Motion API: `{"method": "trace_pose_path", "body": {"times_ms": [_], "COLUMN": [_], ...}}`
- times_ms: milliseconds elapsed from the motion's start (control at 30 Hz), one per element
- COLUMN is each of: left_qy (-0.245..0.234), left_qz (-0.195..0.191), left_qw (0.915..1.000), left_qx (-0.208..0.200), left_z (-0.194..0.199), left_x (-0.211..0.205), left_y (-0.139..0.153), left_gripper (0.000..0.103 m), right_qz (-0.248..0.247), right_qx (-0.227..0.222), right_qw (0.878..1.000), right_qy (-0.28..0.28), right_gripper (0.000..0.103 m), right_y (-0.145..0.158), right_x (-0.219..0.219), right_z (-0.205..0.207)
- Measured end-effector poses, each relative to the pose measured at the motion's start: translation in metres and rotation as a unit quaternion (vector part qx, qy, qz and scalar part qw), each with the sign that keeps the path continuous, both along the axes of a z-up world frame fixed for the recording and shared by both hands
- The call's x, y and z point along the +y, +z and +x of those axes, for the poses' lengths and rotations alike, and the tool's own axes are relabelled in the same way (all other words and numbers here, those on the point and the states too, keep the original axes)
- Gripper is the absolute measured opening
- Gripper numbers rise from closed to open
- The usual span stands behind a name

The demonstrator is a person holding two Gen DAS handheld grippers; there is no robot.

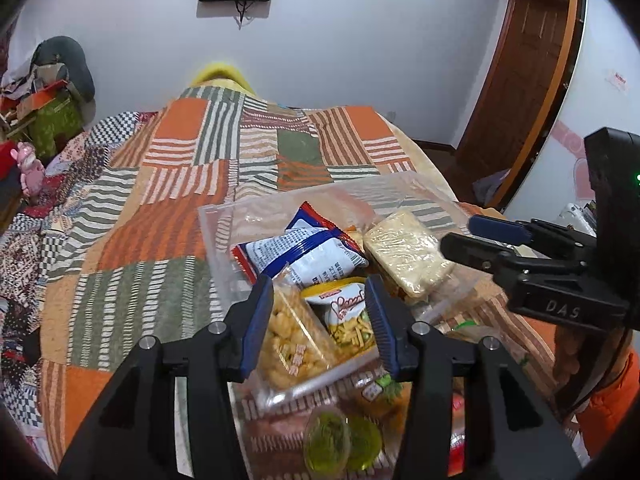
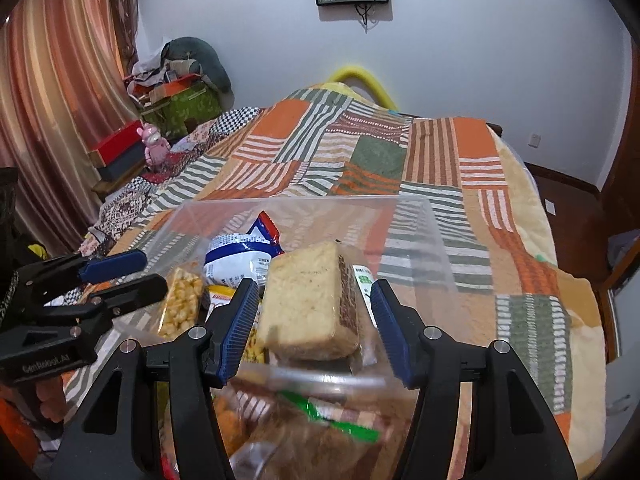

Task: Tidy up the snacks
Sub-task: 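Lower both snacks into the clear box and open both tools, then grasp the red snack bag with right tool while left tool grasps a wafer roll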

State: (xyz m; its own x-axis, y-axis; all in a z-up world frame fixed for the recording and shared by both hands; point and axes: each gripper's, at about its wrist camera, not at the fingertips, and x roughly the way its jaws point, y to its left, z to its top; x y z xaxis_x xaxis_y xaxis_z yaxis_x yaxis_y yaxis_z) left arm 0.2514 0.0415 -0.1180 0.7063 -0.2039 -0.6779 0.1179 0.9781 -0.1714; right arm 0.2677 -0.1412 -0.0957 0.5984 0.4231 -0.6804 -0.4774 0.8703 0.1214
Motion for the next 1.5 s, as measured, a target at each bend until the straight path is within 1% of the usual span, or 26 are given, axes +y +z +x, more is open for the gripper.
{"method": "trace_pose_path", "body": {"times_ms": [233, 367, 433, 600, 700, 833, 900, 967, 1067, 1167, 1300, 1500], "left_qy": [0.009, 0.011, 0.013, 0.011, 0.005, 0.000, 0.000, 0.000, -0.001, -0.003, -0.007, -0.018], "left_qz": [0.015, 0.021, 0.023, 0.015, 0.018, 0.029, 0.026, 0.025, 0.034, 0.035, 0.029, 0.025], "left_qw": [0.9998, 0.9997, 0.9997, 0.9995, 0.9991, 0.9983, 0.9979, 0.9976, 0.9969, 0.9966, 0.9966, 0.9970], "left_qx": [-0.010, -0.007, 0.000, 0.025, 0.038, 0.051, 0.059, 0.065, 0.071, 0.075, 0.076, 0.071], "left_z": [-0.042, -0.070, -0.084, -0.113, -0.131, -0.151, -0.162, -0.170, -0.179, -0.182, -0.177, -0.165], "left_x": [0.007, 0.011, 0.012, 0.014, 0.011, 0.007, 0.007, 0.006, 0.004, 0.001, -0.004, -0.018], "left_y": [0.017, 0.019, 0.017, 0.003, -0.007, -0.021, -0.027, -0.032, -0.038, -0.043, -0.045, -0.048], "left_gripper": [0.058, 0.064, 0.065, 0.066, 0.066, 0.066, 0.066, 0.066, 0.066, 0.066, 0.066, 0.066], "right_qz": [0.010, 0.014, 0.012, 0.016, 0.005, -0.010, -0.017, -0.025, -0.039, -0.059, -0.055, -0.058], "right_qx": [-0.008, -0.010, -0.009, 0.004, 0.011, 0.021, 0.025, 0.030, 0.044, 0.053, 0.059, 0.054], "right_qw": [1.000, 1.000, 1.000, 1.000, 1.000, 1.000, 0.999, 0.999, 0.998, 0.997, 0.996, 0.997], "right_qy": [-0.006, -0.005, -0.002, 0.002, 0.007, 0.014, 0.016, 0.017, 0.021, 0.026, 0.025, 0.006], "right_gripper": [0.056, 0.062, 0.064, 0.079, 0.084, 0.087, 0.093, 0.095, 0.098, 0.098, 0.098, 0.096], "right_y": [0.015, 0.019, 0.018, 0.008, -0.002, -0.018, -0.027, -0.035, -0.050, -0.062, -0.061, -0.057], "right_x": [-0.019, -0.026, -0.027, -0.025, -0.016, -0.001, 0.007, 0.015, 0.026, 0.032, 0.023, -0.002], "right_z": [-0.035, -0.061, -0.073, -0.100, -0.113, -0.126, -0.129, -0.131, -0.133, -0.135, -0.135, -0.137]}}
